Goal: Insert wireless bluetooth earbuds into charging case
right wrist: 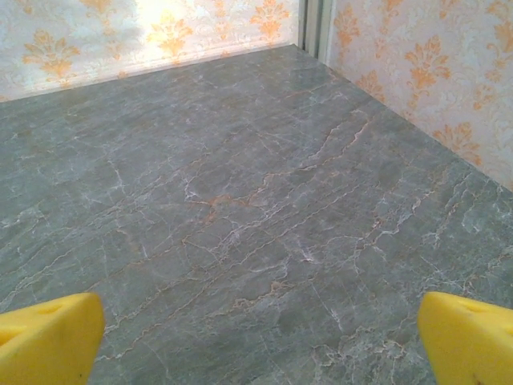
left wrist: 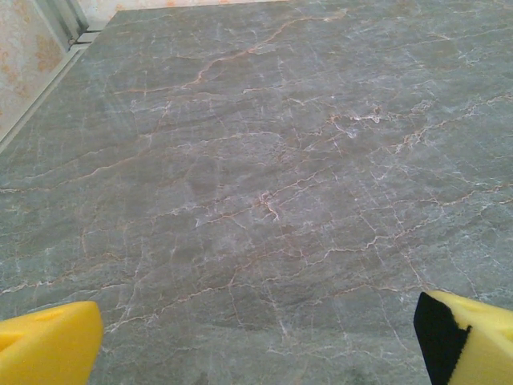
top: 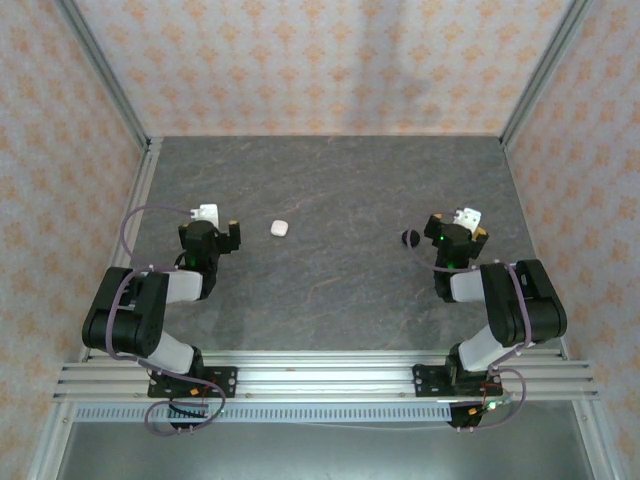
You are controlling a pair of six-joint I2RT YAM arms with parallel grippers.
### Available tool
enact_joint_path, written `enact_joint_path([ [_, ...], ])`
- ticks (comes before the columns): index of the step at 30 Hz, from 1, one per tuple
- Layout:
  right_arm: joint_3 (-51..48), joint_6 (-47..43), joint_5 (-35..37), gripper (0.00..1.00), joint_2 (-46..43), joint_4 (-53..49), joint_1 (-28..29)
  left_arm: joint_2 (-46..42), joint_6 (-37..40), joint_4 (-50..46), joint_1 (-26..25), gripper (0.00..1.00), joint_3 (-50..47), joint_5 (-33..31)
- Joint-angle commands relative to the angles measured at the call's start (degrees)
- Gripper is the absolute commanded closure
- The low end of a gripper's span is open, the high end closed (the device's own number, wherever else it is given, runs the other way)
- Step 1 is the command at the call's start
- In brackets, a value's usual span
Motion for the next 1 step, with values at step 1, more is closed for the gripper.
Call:
enact_joint_path([
  [1, 0.4, -0.3, -0.6, 0.01, -0.1, -0.1, -0.4, -0.5, -1.0, 1.0, 0.1, 0.0, 0.8, 0.1],
])
